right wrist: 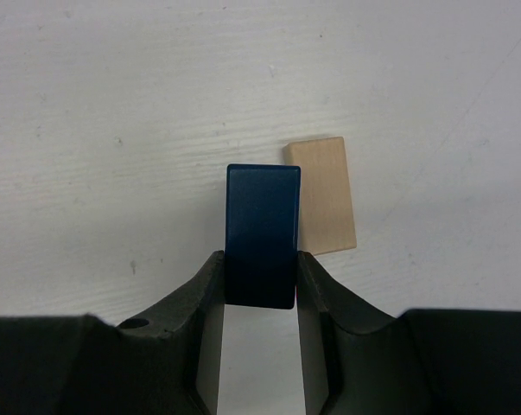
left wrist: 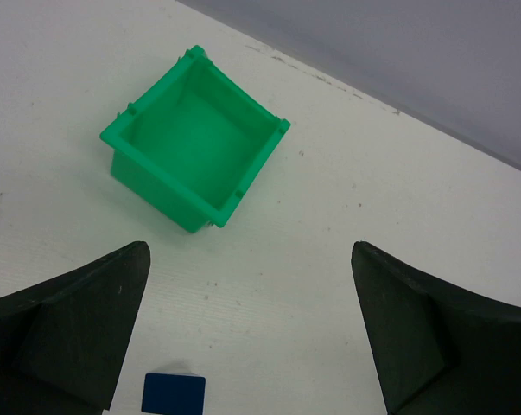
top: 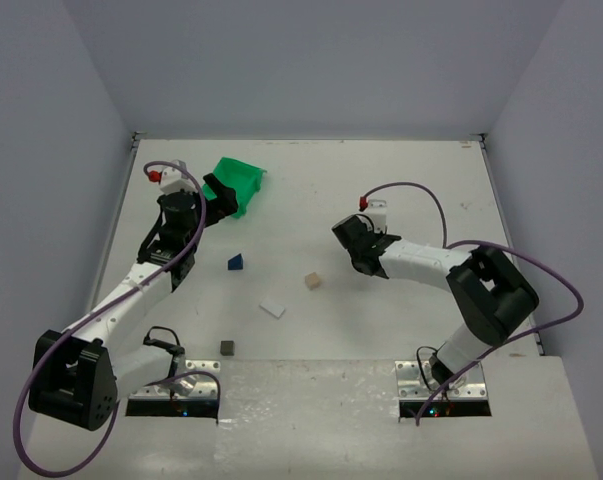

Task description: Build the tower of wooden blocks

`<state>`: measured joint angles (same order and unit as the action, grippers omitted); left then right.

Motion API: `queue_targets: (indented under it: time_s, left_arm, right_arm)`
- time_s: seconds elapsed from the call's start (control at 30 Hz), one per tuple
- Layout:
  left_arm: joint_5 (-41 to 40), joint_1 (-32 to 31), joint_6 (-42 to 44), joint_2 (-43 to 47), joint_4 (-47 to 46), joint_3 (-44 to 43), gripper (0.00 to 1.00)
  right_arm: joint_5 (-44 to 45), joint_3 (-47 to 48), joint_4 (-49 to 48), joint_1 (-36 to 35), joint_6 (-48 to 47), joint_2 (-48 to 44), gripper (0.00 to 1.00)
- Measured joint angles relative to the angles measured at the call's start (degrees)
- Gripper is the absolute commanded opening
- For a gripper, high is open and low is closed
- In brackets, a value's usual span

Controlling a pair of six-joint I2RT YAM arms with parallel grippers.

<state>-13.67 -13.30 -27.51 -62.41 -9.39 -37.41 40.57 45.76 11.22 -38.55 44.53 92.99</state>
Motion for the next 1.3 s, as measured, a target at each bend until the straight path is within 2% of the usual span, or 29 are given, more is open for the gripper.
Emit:
queue_targets:
  time_s: [1.3]
  left_arm:
    - [-0.02,-0.04,0.02,-0.39,-0.31,0.0,1.0]
  right_arm:
    - [-6.57,2.29,-0.02,4.25,-5.55,4.85,0.3]
